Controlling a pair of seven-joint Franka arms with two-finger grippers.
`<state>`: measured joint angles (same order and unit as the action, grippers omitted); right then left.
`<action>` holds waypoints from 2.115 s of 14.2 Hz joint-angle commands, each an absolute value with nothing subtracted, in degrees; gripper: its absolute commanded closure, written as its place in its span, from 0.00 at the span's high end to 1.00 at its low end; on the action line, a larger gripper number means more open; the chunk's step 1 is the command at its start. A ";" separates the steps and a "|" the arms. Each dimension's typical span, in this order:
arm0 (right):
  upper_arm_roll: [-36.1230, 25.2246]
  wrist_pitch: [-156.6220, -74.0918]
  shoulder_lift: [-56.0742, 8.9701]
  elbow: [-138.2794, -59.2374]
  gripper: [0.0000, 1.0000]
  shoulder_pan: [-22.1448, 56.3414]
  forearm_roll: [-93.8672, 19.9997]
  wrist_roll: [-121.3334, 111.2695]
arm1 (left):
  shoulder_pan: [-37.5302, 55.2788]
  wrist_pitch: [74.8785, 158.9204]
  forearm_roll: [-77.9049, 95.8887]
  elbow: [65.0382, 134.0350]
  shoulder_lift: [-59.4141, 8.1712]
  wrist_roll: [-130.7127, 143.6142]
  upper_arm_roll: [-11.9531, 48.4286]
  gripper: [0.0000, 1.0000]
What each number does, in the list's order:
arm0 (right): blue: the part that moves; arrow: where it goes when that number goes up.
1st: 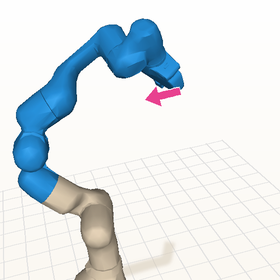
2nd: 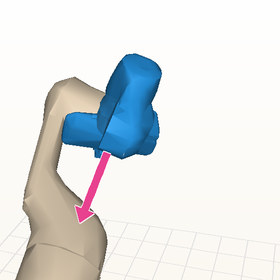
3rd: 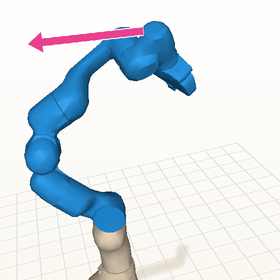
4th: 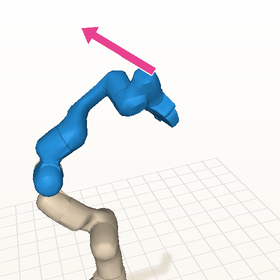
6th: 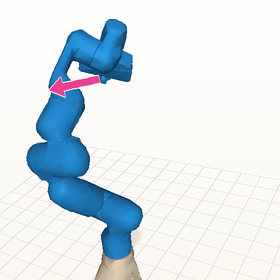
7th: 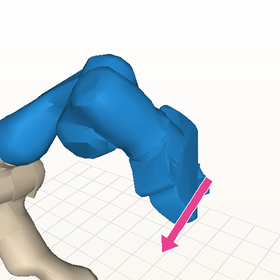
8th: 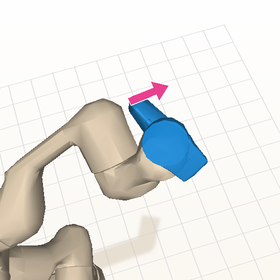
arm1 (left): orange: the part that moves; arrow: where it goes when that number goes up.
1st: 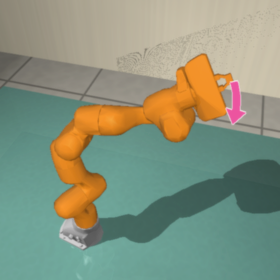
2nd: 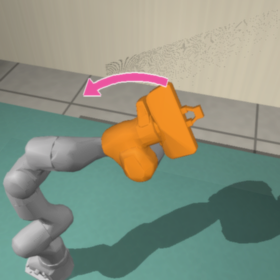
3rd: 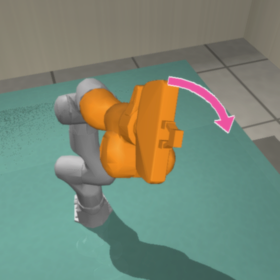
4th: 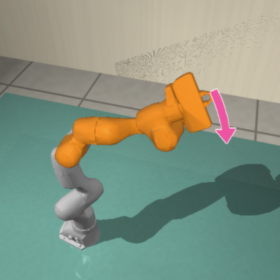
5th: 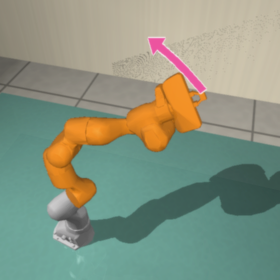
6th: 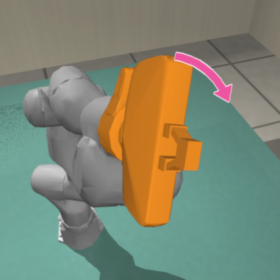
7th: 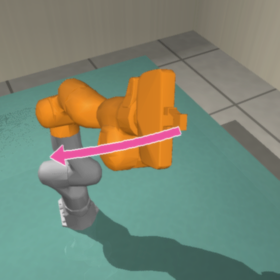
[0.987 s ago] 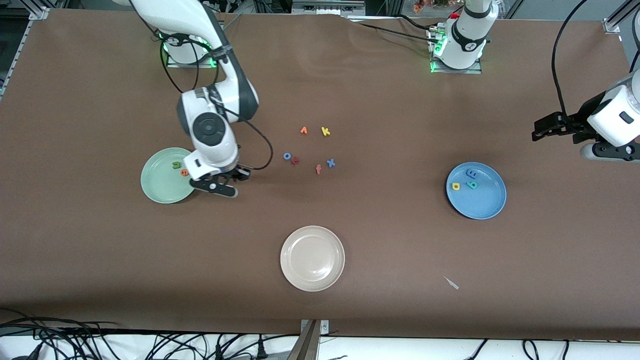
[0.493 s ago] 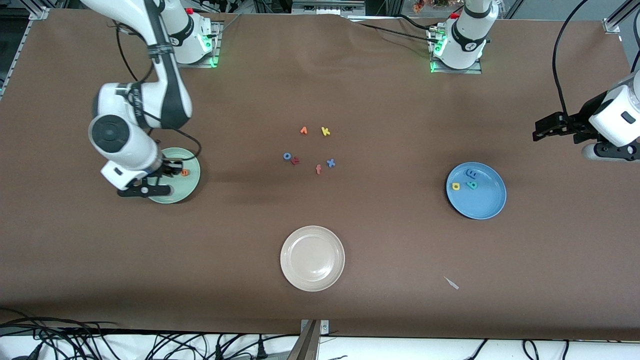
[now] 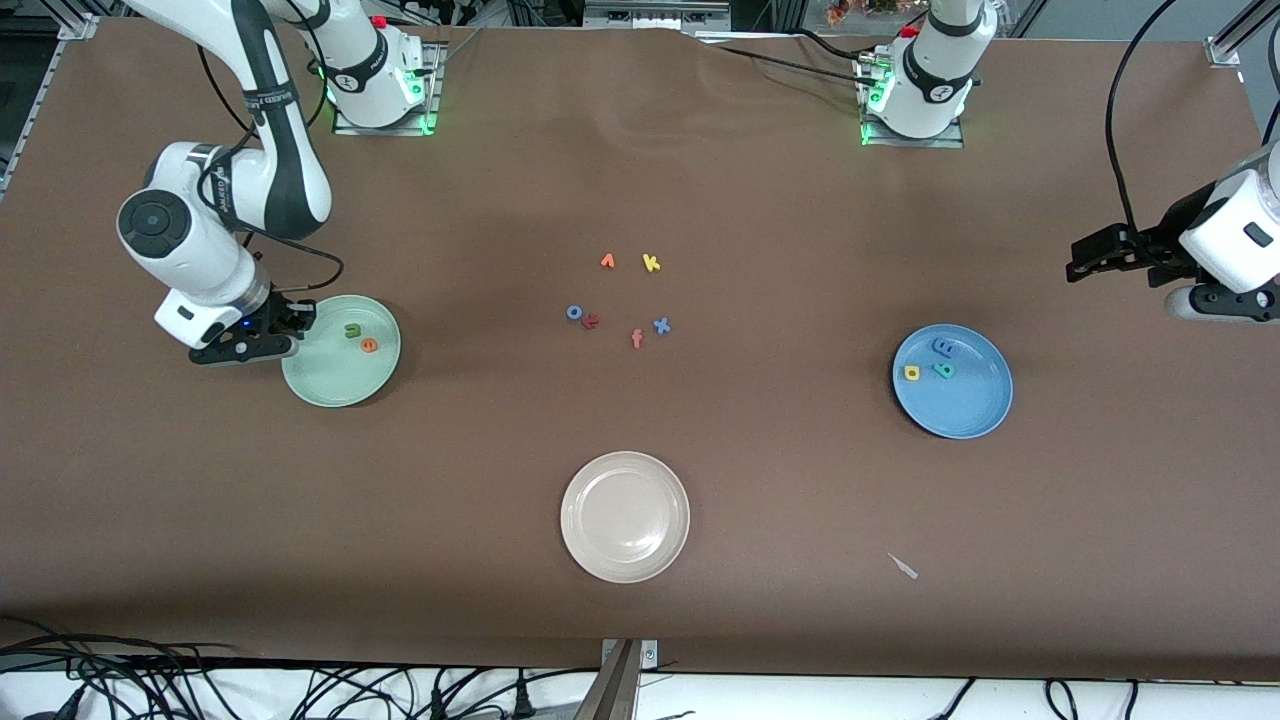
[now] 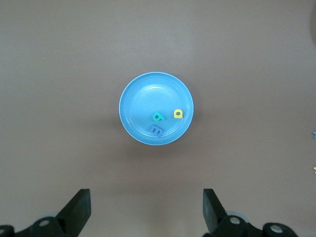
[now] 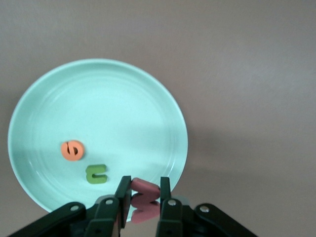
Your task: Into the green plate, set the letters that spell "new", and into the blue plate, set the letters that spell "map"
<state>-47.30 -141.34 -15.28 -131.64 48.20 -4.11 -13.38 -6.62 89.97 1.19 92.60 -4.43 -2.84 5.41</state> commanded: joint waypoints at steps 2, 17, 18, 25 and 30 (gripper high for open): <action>-47.11 -141.51 -12.66 -133.07 0.35 48.95 -4.48 -11.09 | -6.24 89.65 2.81 92.46 -4.04 -3.87 4.83 1.00; -41.75 -105.84 -13.18 -101.01 0.80 50.54 -4.48 3.43 | -6.15 89.47 2.72 92.55 -4.04 -3.87 4.83 1.00; -41.66 -104.43 -13.10 -99.33 0.84 50.71 -4.48 3.43 | -6.24 89.47 2.72 92.55 -4.04 -3.87 4.83 1.00; -41.40 -101.51 -12.22 -96.42 1.00 50.98 -4.48 3.33 | -6.15 89.38 2.64 92.55 -4.04 -3.87 4.83 1.00; -15.89 -101.60 -6.51 -96.59 1.00 26.61 -2.99 3.34 | -6.15 89.38 2.64 92.55 -4.04 -3.87 4.83 1.00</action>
<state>-28.11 -102.84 -10.19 -96.42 39.26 -3.89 3.17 -6.61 89.97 1.19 92.63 -4.43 -2.84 5.41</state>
